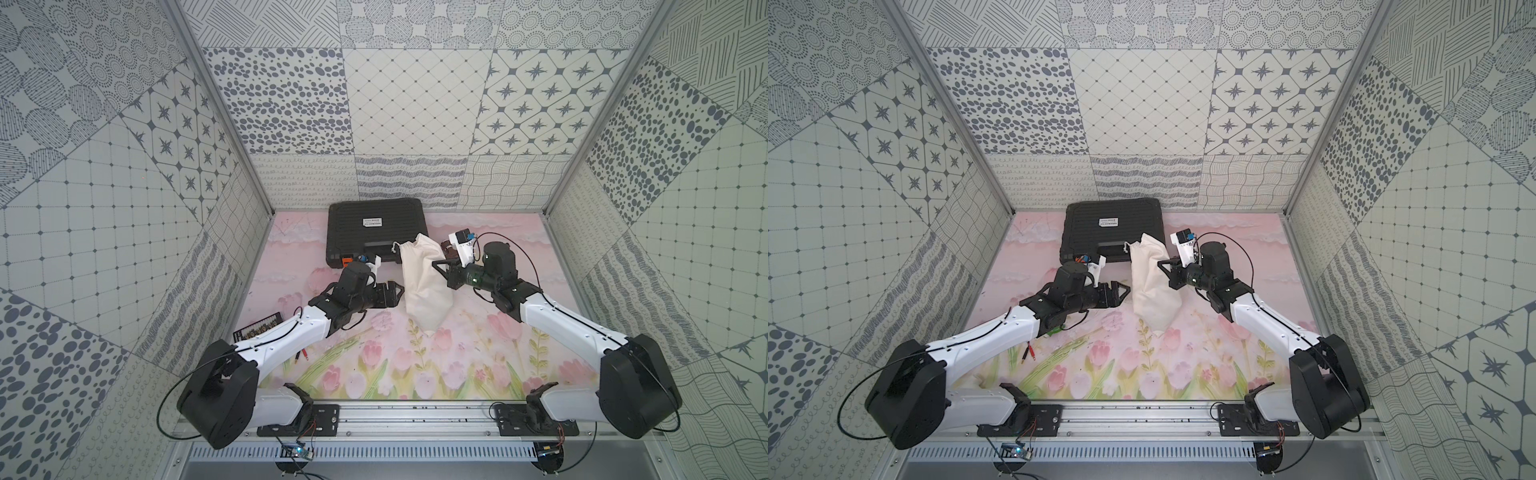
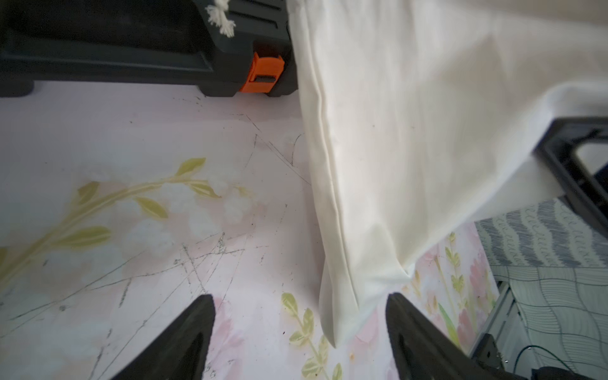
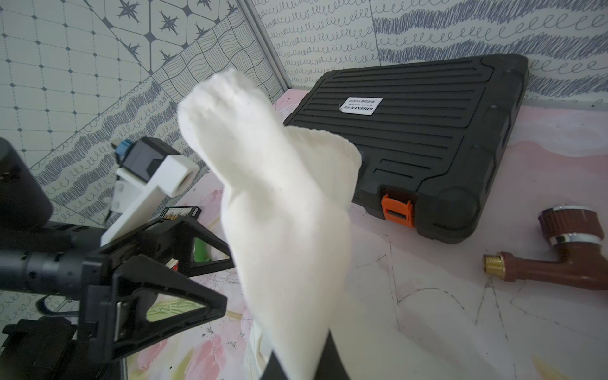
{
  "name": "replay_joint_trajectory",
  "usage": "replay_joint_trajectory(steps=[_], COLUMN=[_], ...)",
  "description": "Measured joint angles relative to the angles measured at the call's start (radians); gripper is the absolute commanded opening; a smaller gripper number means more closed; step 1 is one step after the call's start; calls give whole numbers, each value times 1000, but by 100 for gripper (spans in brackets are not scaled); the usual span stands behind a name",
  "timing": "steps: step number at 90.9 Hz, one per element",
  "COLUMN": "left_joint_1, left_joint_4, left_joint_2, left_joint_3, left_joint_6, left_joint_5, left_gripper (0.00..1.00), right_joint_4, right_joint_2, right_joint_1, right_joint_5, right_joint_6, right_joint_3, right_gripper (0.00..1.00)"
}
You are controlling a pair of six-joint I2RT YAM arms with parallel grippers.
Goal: Close the soil bag
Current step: Adjust the soil bag at the center of the board.
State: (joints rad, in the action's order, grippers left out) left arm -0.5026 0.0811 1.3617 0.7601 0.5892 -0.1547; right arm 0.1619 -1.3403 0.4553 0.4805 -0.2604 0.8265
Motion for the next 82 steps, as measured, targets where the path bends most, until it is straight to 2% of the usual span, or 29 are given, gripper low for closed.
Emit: replay_joint_trajectory(steps=[22,48,58,65,77,79,82], left_joint_1=[98,118,116,113,111,111,112], left_joint_4=[258,519,605,657,715,716,716], left_joint_2=[245,425,460,469,448,439,423], left_joint_3=[72,172,187,185,164,160,157], left_joint_6=[145,257,288,310,317,314,308], left_joint_5=[-187,-381,-441,-471,-504,-506,-510], left_gripper=[77,69,53,32,4,0,0], right_joint_4=[23,45,60,69,84,84,82], right_joint_2=[45,52,53,53,55,57,62], right_joint_1=[2,2,1,0,-12,-15,-21], right_joint_5=[37,91,102,106,103,100,94], right_joint_6=[-28,-47,-47,-47,-47,-47,-45], right_joint_3=[-39,-56,-67,-72,-85,-90,-97], right_gripper=[0,0,0,0,3,4,9])
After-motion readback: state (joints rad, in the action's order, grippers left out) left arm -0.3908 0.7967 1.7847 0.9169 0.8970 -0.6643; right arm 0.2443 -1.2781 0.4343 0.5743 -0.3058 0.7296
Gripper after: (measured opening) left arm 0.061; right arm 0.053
